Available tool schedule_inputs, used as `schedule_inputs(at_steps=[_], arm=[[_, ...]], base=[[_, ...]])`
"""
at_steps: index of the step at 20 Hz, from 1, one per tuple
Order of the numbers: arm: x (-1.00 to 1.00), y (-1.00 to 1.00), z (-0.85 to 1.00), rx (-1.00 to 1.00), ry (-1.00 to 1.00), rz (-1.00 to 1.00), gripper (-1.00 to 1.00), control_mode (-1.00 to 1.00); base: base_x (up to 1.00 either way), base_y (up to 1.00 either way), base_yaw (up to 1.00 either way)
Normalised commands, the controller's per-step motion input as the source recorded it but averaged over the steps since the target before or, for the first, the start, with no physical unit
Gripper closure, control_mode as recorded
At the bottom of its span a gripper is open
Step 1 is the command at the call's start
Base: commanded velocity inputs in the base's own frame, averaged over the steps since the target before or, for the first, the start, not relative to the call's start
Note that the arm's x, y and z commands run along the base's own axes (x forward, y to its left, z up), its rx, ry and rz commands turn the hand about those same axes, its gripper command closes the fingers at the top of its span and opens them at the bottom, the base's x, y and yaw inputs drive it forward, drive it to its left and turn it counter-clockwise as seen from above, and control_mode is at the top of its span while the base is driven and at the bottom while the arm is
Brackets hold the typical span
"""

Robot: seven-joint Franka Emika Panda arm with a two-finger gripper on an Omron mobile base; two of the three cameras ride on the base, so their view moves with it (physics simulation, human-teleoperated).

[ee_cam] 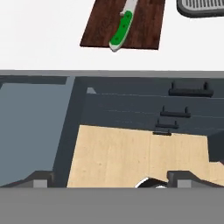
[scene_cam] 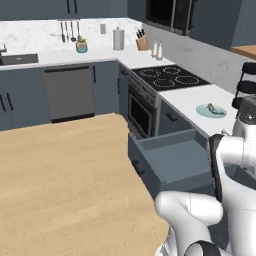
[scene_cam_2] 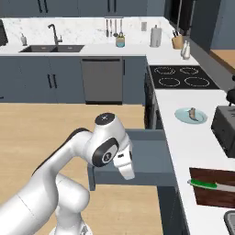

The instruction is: Pick up the knife from the drawer and place it on the cutting board. Then place the meat from the plate to the cutting board.

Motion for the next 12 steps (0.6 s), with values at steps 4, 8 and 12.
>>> schedule_inputs(at_steps=[4,8,12], arm=[[0.00,0.00,0.00,0.00,0.00,0.00,-1.00,1.00],[0.00,0.00,0.00,0.00,0.00,0.00,-1.00,1.00],[0.00,0.00,0.00,0.00,0.00,0.00,-1.00,1.00]], base=[[0.00,1.00,-0.06],[0.20,1.00,-0.14],[0.70,1.00,-0.36]])
